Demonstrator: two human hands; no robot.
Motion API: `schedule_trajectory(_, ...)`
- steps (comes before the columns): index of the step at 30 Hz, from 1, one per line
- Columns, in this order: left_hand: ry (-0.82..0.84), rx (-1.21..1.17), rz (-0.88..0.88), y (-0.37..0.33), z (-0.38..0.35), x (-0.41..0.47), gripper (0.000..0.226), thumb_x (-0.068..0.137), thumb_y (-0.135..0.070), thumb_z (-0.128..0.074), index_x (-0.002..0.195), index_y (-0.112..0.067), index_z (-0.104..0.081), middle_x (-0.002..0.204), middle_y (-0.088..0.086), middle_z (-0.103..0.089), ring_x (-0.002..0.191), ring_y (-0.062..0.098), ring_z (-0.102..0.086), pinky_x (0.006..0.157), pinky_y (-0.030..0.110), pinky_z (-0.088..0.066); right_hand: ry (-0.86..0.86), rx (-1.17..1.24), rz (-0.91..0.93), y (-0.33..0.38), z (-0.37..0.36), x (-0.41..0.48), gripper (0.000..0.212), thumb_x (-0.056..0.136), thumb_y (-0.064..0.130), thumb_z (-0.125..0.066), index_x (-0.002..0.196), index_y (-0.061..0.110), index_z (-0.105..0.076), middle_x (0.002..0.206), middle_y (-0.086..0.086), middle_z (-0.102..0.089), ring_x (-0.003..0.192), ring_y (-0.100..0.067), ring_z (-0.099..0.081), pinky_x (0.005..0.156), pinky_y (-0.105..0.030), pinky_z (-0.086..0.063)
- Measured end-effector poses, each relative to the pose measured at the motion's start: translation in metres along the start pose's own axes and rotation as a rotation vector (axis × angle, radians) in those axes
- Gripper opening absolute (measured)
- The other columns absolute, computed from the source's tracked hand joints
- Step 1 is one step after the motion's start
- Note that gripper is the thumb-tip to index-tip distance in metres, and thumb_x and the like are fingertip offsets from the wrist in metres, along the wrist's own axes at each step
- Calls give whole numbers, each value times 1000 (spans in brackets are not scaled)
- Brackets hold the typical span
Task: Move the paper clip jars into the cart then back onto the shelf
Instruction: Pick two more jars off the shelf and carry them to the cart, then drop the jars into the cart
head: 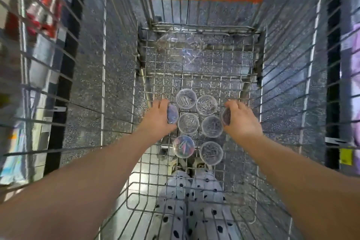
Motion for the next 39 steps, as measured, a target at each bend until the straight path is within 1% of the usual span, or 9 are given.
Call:
schedule_trajectory(4,65,3,-43,-18,9,-10,72,75,-24,-74,133,-19,-32,121,4,-43,96,15,-52,86,30,-49,6,-29,0,3,14,-11,57,88,8,-56,139,21,-33,138,-4,-38,125,-26,-35,98,-40,-40)
schedule_trajectory(7,23,38,-60,-35,39,-21,64,81,-22,-67,135,-20,-34,128,5,-41,99,17,-51,79,31,-49,11,-95,21,14,34,-20,48,90,8,-51,135,17,-37,135,-7,-41,123,-28,-39,94,-41,-43)
schedule_trajectory(14,-133,157,-193,-96,125,-65,37,87,-16,-58,123,-14,-50,125,6,-53,109,22,-52,87,30,-41,-107,-238,146,44,114,-66,30,85,10,-55,113,19,-58,110,-5,-62,101,-27,-58,81,-35,-47)
schedule_trajectory(19,-212,138,-293,-141,190,-121,34,87,-22,-60,119,-14,-55,121,4,-59,109,19,-54,92,29,-43,-132,-121,287,67,176,-120,29,85,12,-54,113,19,-58,113,-3,-62,103,-25,-57,81,-29,-44)
schedule_trajectory(21,-253,86,-337,-162,218,-153,33,86,-25,-62,117,-14,-57,118,2,-61,106,17,-56,93,30,-44,-158,-70,382,81,208,-154,31,87,11,-51,117,18,-57,115,-2,-62,104,-22,-56,78,-25,-41)
schedule_trajectory(28,-475,123,-473,-232,305,-292,27,87,-27,-60,112,-17,-58,113,-3,-59,103,12,-53,81,19,-36,-406,-12,639,95,327,-310,30,87,10,-51,114,19,-62,110,1,-65,104,-19,-57,89,-28,-45)
schedule_trajectory(33,-652,9,-482,-269,342,-409,11,87,-28,-62,97,-27,-59,95,-11,-59,92,8,-55,79,23,-43,-555,-37,798,90,385,-425,24,84,16,-55,104,25,-64,91,7,-60,94,-14,-57,83,-28,-44)
schedule_trajectory(36,-804,17,-535,-291,353,-484,15,86,-22,-63,96,-11,-64,93,-2,-64,86,14,-57,74,24,-40,-648,-68,906,90,405,-496,21,84,13,-56,101,21,-65,87,7,-61,89,-14,-57,80,-26,-41)
schedule_trajectory(39,-896,90,-514,-300,356,-550,14,86,-22,-62,94,-10,-65,91,-1,-65,84,15,-57,72,27,-40,-728,-76,1007,96,415,-565,19,85,11,-57,100,18,-67,85,3,-63,77,-11,-53,73,-21,-39)
Point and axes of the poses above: each hand's wrist, its own x-axis towards the middle knuckle, its own z-axis out of the back of the hand, y = z × x, the point moved 10 cm from there along x, towards the middle knuckle
